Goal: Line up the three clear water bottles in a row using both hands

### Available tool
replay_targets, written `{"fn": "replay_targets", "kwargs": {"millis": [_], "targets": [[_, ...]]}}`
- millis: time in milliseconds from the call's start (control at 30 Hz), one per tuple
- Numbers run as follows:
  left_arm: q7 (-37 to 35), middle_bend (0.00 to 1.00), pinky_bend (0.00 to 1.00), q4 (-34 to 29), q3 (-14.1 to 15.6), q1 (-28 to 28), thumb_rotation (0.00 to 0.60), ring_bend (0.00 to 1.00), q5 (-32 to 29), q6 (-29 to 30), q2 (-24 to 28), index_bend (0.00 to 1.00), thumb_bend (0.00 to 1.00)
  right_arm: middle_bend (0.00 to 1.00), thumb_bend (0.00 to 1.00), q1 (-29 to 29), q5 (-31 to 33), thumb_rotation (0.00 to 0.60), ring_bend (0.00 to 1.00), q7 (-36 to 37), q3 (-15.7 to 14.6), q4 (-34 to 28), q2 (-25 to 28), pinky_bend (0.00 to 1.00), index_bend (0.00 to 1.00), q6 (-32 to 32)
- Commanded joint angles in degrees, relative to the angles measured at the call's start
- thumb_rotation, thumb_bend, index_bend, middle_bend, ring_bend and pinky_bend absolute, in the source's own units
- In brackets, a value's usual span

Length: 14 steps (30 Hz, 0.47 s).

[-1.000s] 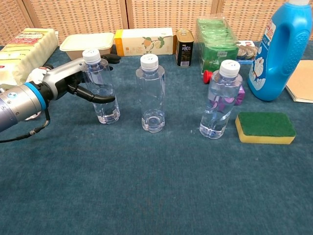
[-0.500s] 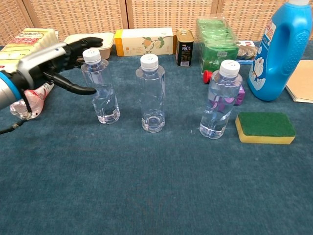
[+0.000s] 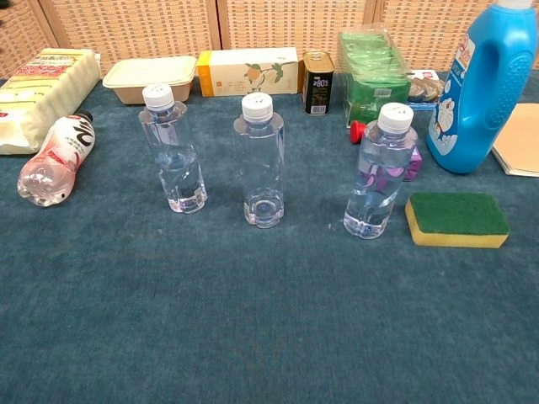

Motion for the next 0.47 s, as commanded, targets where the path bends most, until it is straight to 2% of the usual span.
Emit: {"fn": "replay_targets", "kwargs": {"millis": [33,133,267,467], "targets": [[7.9,0.0,0.09,-6.3,2.9,8.0,0.6,0.0,-2.2,6.0,5.7,0.0,0.12,0.01,0.0,-0.3,-0.2,0.6,0.0,-0.1,-0.1,-0.1,0.2,0.14,0.1,0.4],[10.9,0.0,0.07,-8.4,4.3,12.7,0.6,0.0,-3.7,8.8,7.2,0.0,0.13,0.01,0.0,-0.7,-0.3,0.6,0.0,-0.2,-0.1,-0.5,0.5,0.14,0.1,1.0],[13.8,0.0,0.07,-9.8,4.8,17.1,0.6,0.0,-5.7,11.0,7.5,0.0,0.12,0.01,0.0,-1.3,-0.5,0.6,0.0,-0.5,0.0,-0.8,0.7,0.13,0.09,2.2],[17.1,0.0,0.07,-9.6,4.6,20.1,0.6,0.0,-4.4,13.2,7.1,0.0,0.11,0.01,0.0,-1.7,0.3,0.6,0.0,-1.4,0.3,-1.0,0.6,0.12,0.09,2.6]]}}
